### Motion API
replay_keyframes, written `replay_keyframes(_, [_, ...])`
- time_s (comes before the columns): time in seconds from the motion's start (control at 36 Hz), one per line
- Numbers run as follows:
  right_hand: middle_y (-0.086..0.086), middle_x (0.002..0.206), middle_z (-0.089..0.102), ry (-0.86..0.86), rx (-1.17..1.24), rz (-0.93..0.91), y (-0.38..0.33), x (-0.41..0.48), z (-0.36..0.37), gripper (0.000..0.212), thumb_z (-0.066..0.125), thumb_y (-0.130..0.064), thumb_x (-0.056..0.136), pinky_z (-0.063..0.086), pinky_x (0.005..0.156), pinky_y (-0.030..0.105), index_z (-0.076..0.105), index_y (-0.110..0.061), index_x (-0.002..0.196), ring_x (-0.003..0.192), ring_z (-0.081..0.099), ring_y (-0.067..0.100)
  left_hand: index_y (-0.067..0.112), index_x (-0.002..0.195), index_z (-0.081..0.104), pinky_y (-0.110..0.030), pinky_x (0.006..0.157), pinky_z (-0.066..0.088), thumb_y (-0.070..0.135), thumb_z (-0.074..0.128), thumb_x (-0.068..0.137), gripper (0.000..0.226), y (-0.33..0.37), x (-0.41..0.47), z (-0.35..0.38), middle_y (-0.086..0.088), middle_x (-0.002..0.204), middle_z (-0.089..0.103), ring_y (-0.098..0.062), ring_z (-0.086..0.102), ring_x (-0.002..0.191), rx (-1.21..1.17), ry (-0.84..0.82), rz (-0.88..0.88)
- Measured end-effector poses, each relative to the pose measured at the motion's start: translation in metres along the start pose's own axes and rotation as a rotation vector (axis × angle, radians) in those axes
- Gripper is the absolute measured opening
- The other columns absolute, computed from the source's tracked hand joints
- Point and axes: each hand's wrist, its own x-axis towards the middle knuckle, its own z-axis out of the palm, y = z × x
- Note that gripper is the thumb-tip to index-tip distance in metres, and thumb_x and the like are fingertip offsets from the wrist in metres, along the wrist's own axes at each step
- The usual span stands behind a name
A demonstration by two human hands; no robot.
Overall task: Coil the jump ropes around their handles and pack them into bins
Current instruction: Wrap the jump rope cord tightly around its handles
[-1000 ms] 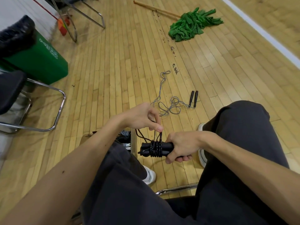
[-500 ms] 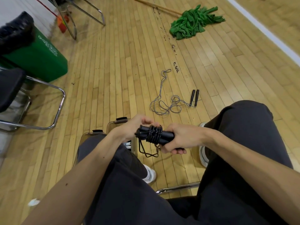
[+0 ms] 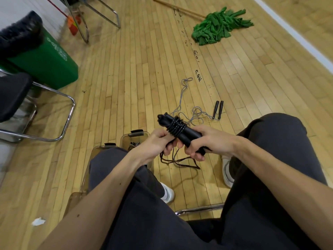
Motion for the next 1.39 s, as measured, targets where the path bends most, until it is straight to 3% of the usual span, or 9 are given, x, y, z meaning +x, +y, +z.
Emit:
replay_keyframes(0.08, [0.007, 0.071, 0.058, 0.048, 0.06, -0.03, -0.001, 0.0, -0.003, 0.025, 0.06, 0.01, 0.088, 0.046, 0.055, 0.03, 0.056, 0.002, 0.111, 0.057, 0.052, 0.018, 0.017, 0.071, 0.062, -0.028, 0.052, 0.031, 0.03, 0.042, 0.106, 0.043, 0.001, -0.002, 0.004, 0.001, 0.057, 0.047, -0.011, 0.036, 0.048, -0.08, -0.027, -0.001])
replay_keyframes(0.19, [0.01, 0.075, 0.062, 0.135, 0.061, -0.064, -0.004, 0.001, -0.004, 0.016, 0.063, 0.002, 0.093, 0.048, 0.056, 0.029, 0.056, -0.001, 0.107, 0.06, 0.053, 0.018, 0.008, 0.082, 0.062, -0.025, 0.049, 0.035, 0.047, 0.048, 0.095, 0.043, 0.002, -0.004, 0.005, -0.001, 0.057, 0.046, -0.012, 0.039, 0.049, -0.129, -0.027, 0.006])
replay_keyframes(0.39, [0.011, 0.09, 0.072, 0.265, 0.081, -0.096, -0.007, -0.003, -0.014, 0.024, 0.066, -0.002, 0.093, 0.053, 0.063, 0.027, 0.058, 0.001, 0.116, 0.064, 0.058, 0.016, 0.013, 0.109, 0.07, -0.021, 0.058, 0.048, 0.023, 0.061, 0.099, 0.017, 0.0, -0.008, -0.004, 0.001, 0.07, 0.065, -0.009, 0.054, 0.056, 0.043, 0.035, 0.09])
replay_keyframes(0.58, [0.017, 0.101, 0.074, 0.362, 0.141, -0.073, -0.004, 0.002, -0.019, 0.033, 0.068, -0.004, 0.092, 0.055, 0.066, 0.027, 0.057, -0.002, 0.123, 0.067, 0.062, 0.016, 0.02, 0.083, 0.067, -0.032, 0.069, 0.055, 0.035, 0.062, 0.097, 0.022, -0.014, -0.008, -0.012, 0.001, 0.066, 0.069, -0.011, 0.064, 0.06, 0.299, 0.113, 0.074])
replay_keyframes(0.72, [0.016, 0.097, 0.074, 0.539, -0.03, -0.033, 0.002, 0.006, -0.023, 0.036, 0.07, -0.011, 0.093, 0.061, 0.071, 0.032, 0.056, -0.004, 0.125, 0.073, 0.069, 0.021, 0.019, 0.083, 0.065, -0.022, 0.059, 0.049, 0.038, 0.062, 0.098, 0.024, -0.014, -0.014, -0.01, 0.0, 0.062, 0.066, -0.006, 0.058, 0.05, 0.339, 0.126, 0.074])
replay_keyframes(0.89, [0.016, 0.098, 0.072, 0.67, -0.118, -0.017, 0.005, 0.01, -0.026, 0.03, 0.071, -0.014, 0.093, 0.063, 0.074, 0.037, 0.057, -0.006, 0.118, 0.073, 0.071, 0.022, 0.031, 0.079, 0.057, -0.018, 0.058, 0.043, 0.045, 0.059, 0.097, 0.023, -0.001, -0.023, -0.008, 0.006, 0.065, 0.061, -0.004, 0.056, 0.06, 0.659, 0.231, 0.181])
replay_keyframes(1.06, [0.01, 0.09, 0.071, 0.768, -0.172, -0.029, 0.007, 0.01, -0.029, 0.027, 0.076, -0.017, 0.09, 0.063, 0.076, 0.038, 0.062, -0.012, 0.112, 0.079, 0.075, 0.025, 0.02, 0.106, 0.064, -0.028, 0.056, 0.039, 0.049, 0.045, 0.102, 0.035, 0.017, -0.032, -0.004, 0.009, 0.064, 0.053, -0.011, 0.053, 0.06, 1.003, 0.316, 0.337])
replay_keyframes(1.25, [0.01, 0.088, 0.072, 0.803, -0.256, -0.001, 0.012, 0.015, -0.028, 0.027, 0.075, -0.021, 0.091, 0.063, 0.068, 0.033, 0.061, -0.012, 0.113, 0.072, 0.074, 0.022, 0.02, 0.134, 0.051, -0.035, 0.079, 0.052, 0.044, 0.043, 0.104, 0.04, 0.043, -0.046, 0.016, -0.001, 0.102, 0.066, -0.022, 0.063, 0.092, 1.255, 0.231, 0.286])
replay_keyframes(1.39, [0.011, 0.088, 0.073, 0.739, -0.301, 0.07, 0.012, 0.014, -0.034, 0.026, 0.074, -0.02, 0.092, 0.059, 0.06, 0.027, 0.06, -0.011, 0.112, 0.064, 0.07, 0.016, 0.015, 0.122, 0.059, -0.033, 0.075, 0.055, 0.037, 0.044, 0.105, 0.031, 0.057, -0.038, 0.007, -0.001, 0.093, 0.063, -0.019, 0.062, 0.082, 1.343, 0.264, 0.334])
